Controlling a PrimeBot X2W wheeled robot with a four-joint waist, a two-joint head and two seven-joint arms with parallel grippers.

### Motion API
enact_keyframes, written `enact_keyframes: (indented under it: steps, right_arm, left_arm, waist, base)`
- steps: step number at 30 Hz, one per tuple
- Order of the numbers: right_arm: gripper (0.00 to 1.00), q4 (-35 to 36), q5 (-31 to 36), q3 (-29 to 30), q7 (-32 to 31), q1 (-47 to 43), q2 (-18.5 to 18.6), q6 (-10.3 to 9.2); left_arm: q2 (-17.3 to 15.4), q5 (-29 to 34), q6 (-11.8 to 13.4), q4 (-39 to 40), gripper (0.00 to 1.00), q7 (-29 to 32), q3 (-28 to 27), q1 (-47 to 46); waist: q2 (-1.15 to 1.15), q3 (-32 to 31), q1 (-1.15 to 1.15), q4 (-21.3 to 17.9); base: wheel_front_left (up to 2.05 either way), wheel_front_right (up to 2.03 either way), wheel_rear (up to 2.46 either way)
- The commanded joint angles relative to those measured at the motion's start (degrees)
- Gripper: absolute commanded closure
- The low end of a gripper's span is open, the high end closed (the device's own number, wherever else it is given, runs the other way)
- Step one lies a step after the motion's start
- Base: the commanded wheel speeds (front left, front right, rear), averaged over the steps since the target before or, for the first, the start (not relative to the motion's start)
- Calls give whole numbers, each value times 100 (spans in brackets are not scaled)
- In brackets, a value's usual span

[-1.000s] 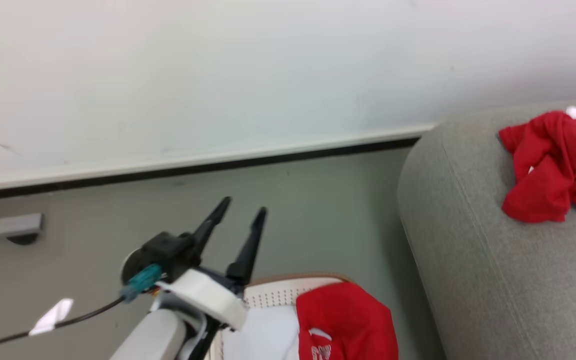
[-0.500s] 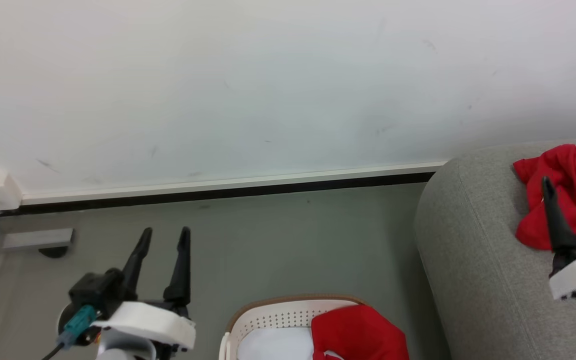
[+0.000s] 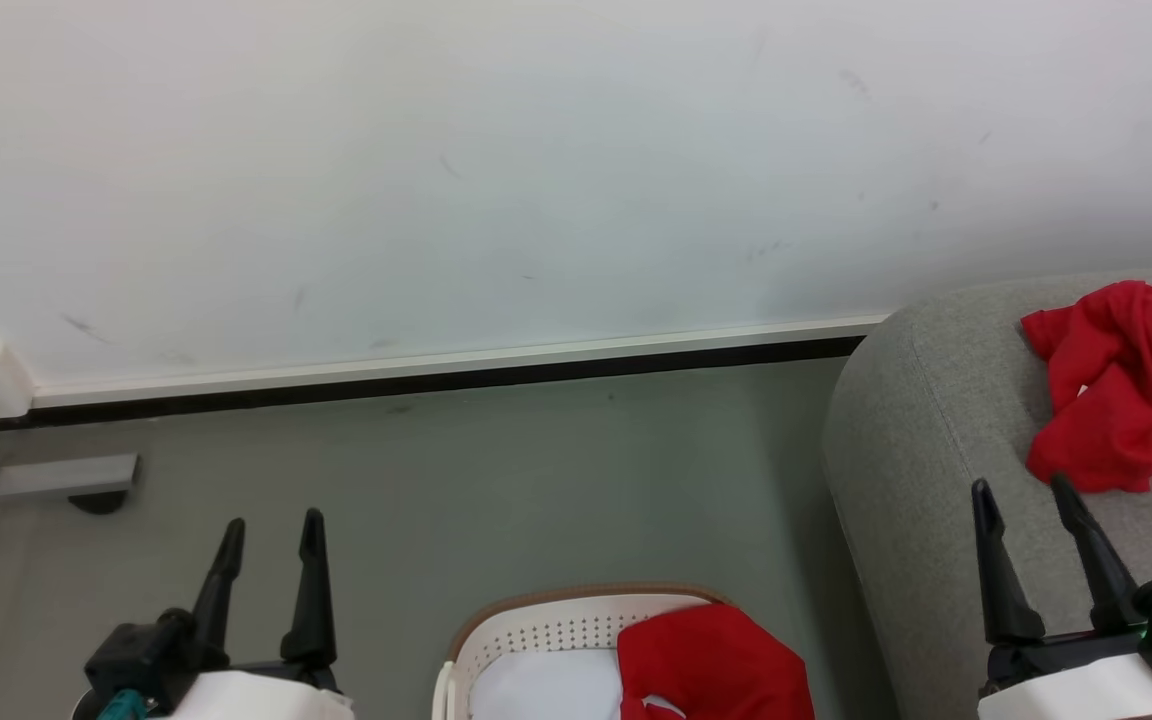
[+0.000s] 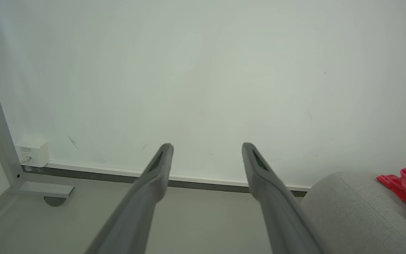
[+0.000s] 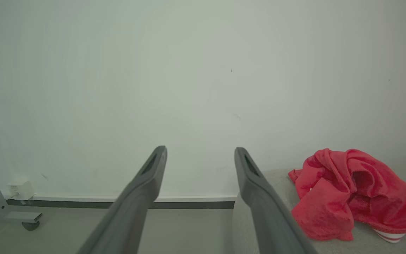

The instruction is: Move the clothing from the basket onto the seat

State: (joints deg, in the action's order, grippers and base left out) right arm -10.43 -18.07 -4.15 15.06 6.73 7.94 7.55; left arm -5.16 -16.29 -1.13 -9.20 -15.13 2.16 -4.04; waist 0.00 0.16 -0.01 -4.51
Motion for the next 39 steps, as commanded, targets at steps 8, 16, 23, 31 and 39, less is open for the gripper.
enact_keyframes:
  steps: [8, 16, 23, 31, 39]
  right_arm:
    - [0, 111, 285, 10, 14, -213, -184, -13]
    - [0, 52, 312, -74, 15, -130, -222, -13]
    - [0, 17, 290, -139, 15, -109, -208, -13]
    - [0, 1, 246, -169, 16, -79, -179, -13]
    - [0, -20, 218, -180, 16, -32, -166, -13]
  left_arm:
    - [157, 357, -230, -49, 0, -3, -267, 72]
    - [205, 474, -307, -97, 0, -3, -315, 46]
    - [217, 489, -351, -162, 0, -3, -343, 16]
    - [219, 419, -350, -165, 0, -3, -313, 4]
    - [220, 410, -340, -153, 0, -3, -296, -18]
  waist:
    - [0, 20, 1, -49]
    - [0, 30, 1, -62]
    - [0, 33, 1, -35]
    - [0, 58, 1, -55]
    - [0, 90, 1, -127]
  base:
    - [0, 0, 0]
    - [0, 0, 0]
    - [0, 0, 0]
    - [0, 0, 0]
    - [0, 0, 0]
